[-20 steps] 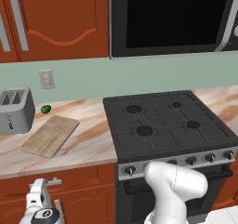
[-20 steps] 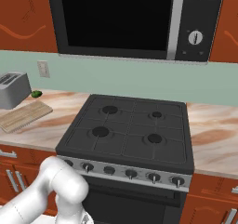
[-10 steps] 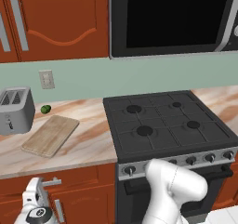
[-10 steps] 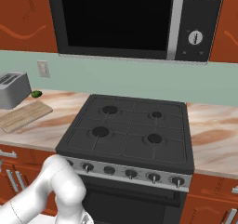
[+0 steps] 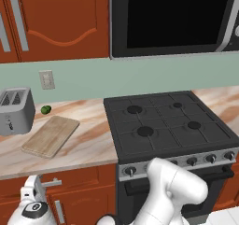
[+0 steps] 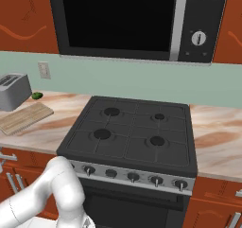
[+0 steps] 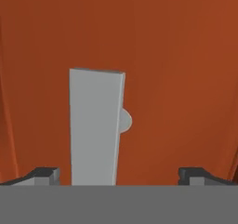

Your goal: Open the drawer on the left and place the cutting tools on the cutting board.

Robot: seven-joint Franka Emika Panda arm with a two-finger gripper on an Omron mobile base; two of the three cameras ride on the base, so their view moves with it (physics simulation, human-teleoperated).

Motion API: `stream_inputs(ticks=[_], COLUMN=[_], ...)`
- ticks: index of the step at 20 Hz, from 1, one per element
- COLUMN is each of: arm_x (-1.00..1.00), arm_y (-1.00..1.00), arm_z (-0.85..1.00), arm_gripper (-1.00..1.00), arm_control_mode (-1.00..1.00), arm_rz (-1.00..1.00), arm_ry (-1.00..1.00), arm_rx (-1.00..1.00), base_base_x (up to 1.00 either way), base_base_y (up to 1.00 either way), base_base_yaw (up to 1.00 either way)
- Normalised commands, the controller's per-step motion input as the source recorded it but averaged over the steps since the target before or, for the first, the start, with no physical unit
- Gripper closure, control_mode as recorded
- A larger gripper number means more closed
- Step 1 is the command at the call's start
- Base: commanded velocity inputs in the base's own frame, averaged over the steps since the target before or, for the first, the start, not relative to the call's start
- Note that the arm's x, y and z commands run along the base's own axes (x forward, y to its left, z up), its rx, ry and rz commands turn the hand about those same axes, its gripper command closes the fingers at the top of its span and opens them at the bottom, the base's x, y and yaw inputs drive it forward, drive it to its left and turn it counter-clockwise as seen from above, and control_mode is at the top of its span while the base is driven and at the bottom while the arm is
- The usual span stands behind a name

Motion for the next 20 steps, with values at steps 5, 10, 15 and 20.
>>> stream_inputs(ticks=[5,10,15,20], arm_x=[0.09,0.01,-0.39,0.02], arm_y=[0.09,0.06,0.0,0.0], arm_z=[-0.53,-0.55,-0.29,0.0], arm_gripper=[-1.0,-1.0,-1.0,-1.0], arm_control_mode=[-1.0,-1.0,-1.0,-1.0], arm_rz=[0.0,0.0,0.02,0.0], arm_ry=[-0.01,-0.03,-0.27,0.0], arm_rx=[-0.03,-0.02,-0.01,0.0], base_base_x=[0.0,0.0,0.0,0.0], base_base_y=[0.0,0.0,0.0,0.0], base_base_yaw=[0.0,0.0,0.0,0.0])
